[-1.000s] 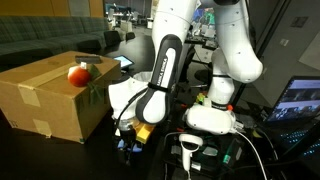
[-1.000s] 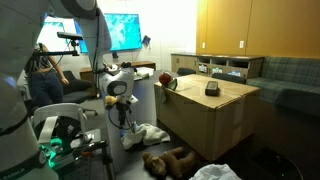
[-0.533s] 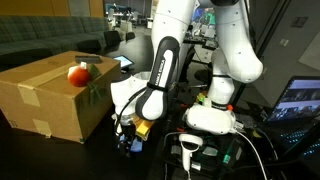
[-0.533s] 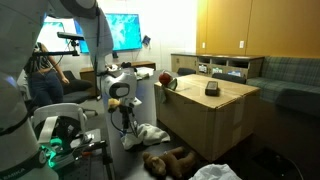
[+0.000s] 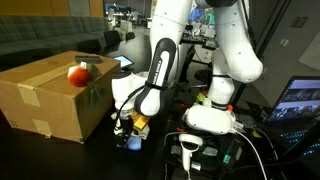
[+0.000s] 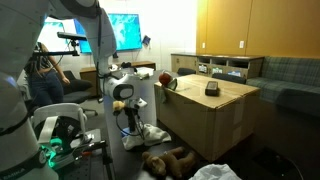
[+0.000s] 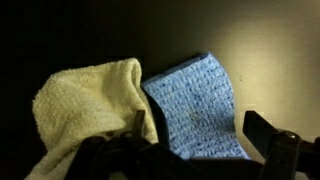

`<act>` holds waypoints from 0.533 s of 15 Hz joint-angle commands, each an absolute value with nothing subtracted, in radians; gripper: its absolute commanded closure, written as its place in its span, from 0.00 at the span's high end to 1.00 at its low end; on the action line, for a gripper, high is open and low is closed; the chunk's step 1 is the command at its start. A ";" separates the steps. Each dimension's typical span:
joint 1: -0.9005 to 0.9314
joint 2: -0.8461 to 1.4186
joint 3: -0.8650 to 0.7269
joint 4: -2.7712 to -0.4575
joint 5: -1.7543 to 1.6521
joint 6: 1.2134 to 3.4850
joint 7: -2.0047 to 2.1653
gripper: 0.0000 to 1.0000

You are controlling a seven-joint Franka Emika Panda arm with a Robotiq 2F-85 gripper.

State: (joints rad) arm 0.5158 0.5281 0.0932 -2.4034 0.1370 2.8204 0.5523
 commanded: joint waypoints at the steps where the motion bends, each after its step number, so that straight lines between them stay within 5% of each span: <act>1: 0.498 0.540 0.094 -2.410 0.130 2.863 0.535 1.00; 8: 0.400 0.568 0.198 -2.384 0.160 2.871 0.386 1.00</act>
